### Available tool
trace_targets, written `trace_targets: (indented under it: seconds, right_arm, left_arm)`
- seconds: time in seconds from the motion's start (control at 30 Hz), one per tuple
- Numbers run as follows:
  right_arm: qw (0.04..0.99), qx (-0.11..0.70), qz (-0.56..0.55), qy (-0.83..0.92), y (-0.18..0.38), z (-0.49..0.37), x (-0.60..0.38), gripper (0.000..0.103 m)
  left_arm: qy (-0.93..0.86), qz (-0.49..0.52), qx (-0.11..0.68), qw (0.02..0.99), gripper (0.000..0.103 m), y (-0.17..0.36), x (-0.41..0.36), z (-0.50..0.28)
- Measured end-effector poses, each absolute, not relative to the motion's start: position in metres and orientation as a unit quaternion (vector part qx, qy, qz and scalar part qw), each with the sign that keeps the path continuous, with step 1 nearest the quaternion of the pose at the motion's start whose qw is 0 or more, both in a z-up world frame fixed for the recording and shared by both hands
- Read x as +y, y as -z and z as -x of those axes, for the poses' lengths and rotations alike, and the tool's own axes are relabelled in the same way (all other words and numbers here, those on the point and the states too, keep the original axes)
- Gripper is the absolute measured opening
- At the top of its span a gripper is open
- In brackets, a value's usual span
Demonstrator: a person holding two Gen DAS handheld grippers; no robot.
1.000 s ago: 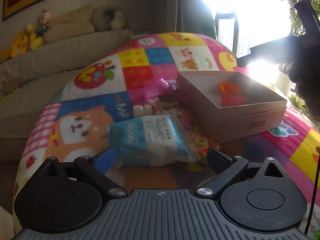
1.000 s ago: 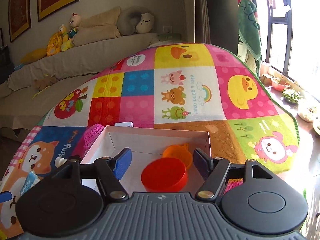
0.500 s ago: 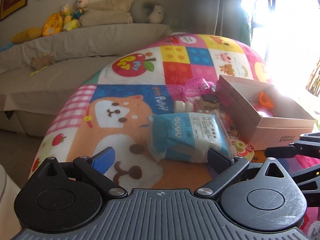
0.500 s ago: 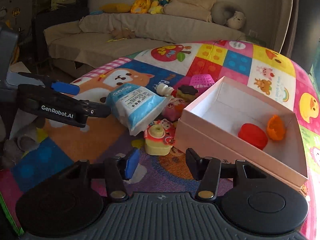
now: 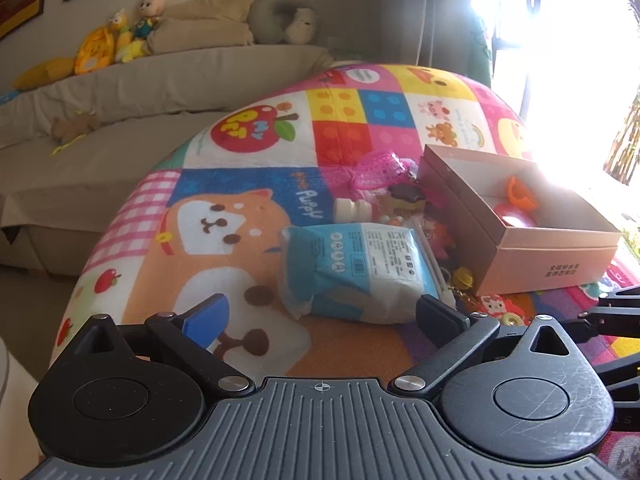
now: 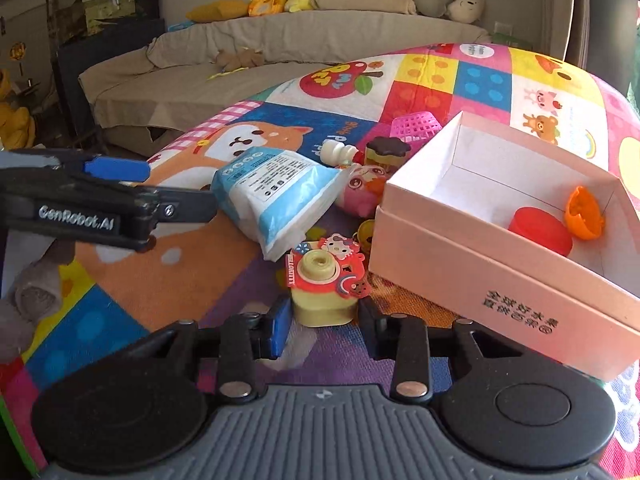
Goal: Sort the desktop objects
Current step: 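Reach the left tool to the blue-and-white wipes packet and grasp it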
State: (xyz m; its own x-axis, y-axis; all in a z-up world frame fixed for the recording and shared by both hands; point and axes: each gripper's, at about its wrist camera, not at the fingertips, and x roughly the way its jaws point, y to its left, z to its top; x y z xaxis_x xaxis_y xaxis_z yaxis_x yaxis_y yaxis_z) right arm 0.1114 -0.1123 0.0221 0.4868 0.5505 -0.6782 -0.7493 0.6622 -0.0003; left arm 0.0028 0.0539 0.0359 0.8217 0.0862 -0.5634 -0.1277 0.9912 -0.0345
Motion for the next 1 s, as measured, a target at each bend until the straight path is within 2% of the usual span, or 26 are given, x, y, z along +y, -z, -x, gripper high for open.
trace_targets:
  seconds: [0.17, 0.27, 0.37, 0.53, 0.67, 0.7, 0.73, 0.83, 1.0]
  right_arm:
    - [0.856, 0.328, 0.174, -0.360, -0.026, -0.094, -0.156, 0.033]
    - [0.885, 0.319, 0.185, -0.283, -0.027, -0.100, -0.180, 0.036]
    - [0.907, 0.331, 0.142, -0.219, -0.025, -0.120, -0.206, 0.053]
    - [0.909, 0.355, 0.042, -0.214, -0.016, -0.130, -0.231, 0.083]
    - [0.910, 0.350, 0.041, -0.218, -0.015, -0.128, -0.231, 0.092]
    - [0.910, 0.351, 0.037, -0.219, -0.015, -0.129, -0.231, 0.098]
    - [0.909, 0.353, 0.033, -0.220, -0.015, -0.129, -0.232, 0.100]
    - [0.907, 0.352, 0.029, -0.231, -0.016, -0.128, -0.232, 0.100]
    - [0.902, 0.354, 0.038, -0.243, -0.017, -0.129, -0.226, 0.101]
  left_arm:
    - [-0.039, 0.022, 0.295, 0.954, 0.102, -0.034, 0.046, -0.007]
    - [-0.023, 0.004, 0.282, 0.959, 0.103, -0.038, 0.042, -0.014]
    - [-0.009, -0.016, 0.260, 0.965, 0.103, -0.046, 0.045, -0.028]
    - [0.045, -0.011, 0.257, 0.965, 0.103, -0.053, 0.064, -0.072]
    - [0.075, 0.015, 0.315, 0.946, 0.103, -0.040, 0.082, -0.104]
    - [0.072, 0.021, 0.329, 0.941, 0.103, -0.036, 0.085, -0.106]
    - [0.076, 0.039, 0.341, 0.936, 0.103, -0.032, 0.090, -0.104]
    - [0.101, 0.081, 0.359, 0.924, 0.103, -0.027, 0.096, -0.085]
    - [0.159, 0.090, 0.376, 0.908, 0.103, -0.021, 0.078, -0.033]
